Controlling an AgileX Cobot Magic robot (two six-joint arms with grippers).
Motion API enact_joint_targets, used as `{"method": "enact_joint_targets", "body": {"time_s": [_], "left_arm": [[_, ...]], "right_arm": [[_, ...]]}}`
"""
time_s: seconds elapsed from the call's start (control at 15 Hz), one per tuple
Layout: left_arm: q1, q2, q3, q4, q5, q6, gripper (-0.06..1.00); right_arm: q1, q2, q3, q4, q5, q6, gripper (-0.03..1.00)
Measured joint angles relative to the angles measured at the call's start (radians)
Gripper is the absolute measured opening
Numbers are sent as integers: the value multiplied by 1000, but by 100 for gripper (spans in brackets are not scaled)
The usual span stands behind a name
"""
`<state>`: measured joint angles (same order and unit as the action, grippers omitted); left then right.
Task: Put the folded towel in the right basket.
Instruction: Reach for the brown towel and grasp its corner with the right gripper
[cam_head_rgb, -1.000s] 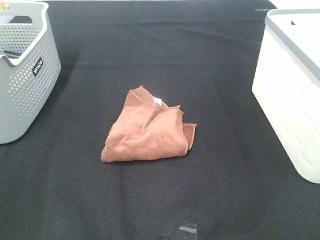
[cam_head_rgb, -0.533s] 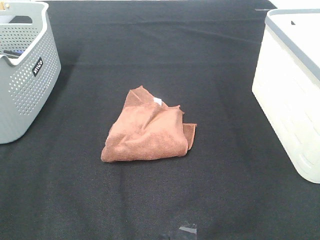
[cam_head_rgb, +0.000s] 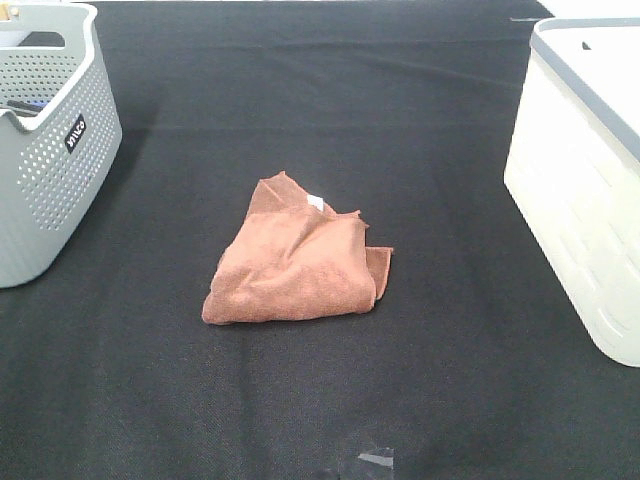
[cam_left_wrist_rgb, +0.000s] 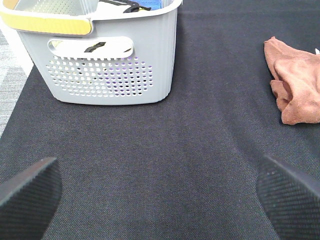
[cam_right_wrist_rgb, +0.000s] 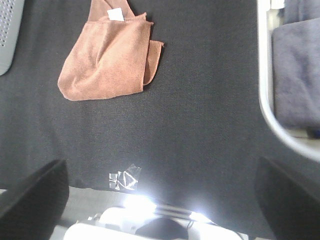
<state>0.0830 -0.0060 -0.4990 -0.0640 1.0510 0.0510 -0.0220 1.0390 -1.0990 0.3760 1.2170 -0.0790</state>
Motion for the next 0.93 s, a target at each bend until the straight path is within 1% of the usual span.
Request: {"method": "enact_joint_targets", "body": {"time_s": [0.07,0.2,0.27,0.33,0.4,0.47,0.53,0.6,0.67,0.73,0.87,0.93], "left_arm": [[0,0,0,0,0,0,99],[0,0,0,0,0,0,99],[0,0,0,0,0,0,99],[0,0,0,0,0,0,99],[0,0,0,0,0,0,99],[0,0,0,0,0,0,99],[0,0,0,0,0,0,99],[0,0,0,0,0,0,99],[0,0,0,0,0,0,99],[0,0,0,0,0,0,99],[0,0,0,0,0,0,99],[0,0,0,0,0,0,99]], "right_arm": [[0,91,-27,13,-21,-2,97],[0,203,-39,59,-74,-20,97],[0,203,-39,59,-74,-20,97],[12,252,-40,84,-118,-41,97],[44,292,-40,90,-167,-50,97],[123,350,-40,90,-237,-53,97],[176,395,-40,90,-283,-52,97],[211,440,-40,91,-324,-45,97],[232,514,-40,99,-378,-44,97],[234,570,-42,110,-399,-44,97],[235,672,-73,121,-424,-44,97],[235,672,-73,121,-424,-44,97]]}}
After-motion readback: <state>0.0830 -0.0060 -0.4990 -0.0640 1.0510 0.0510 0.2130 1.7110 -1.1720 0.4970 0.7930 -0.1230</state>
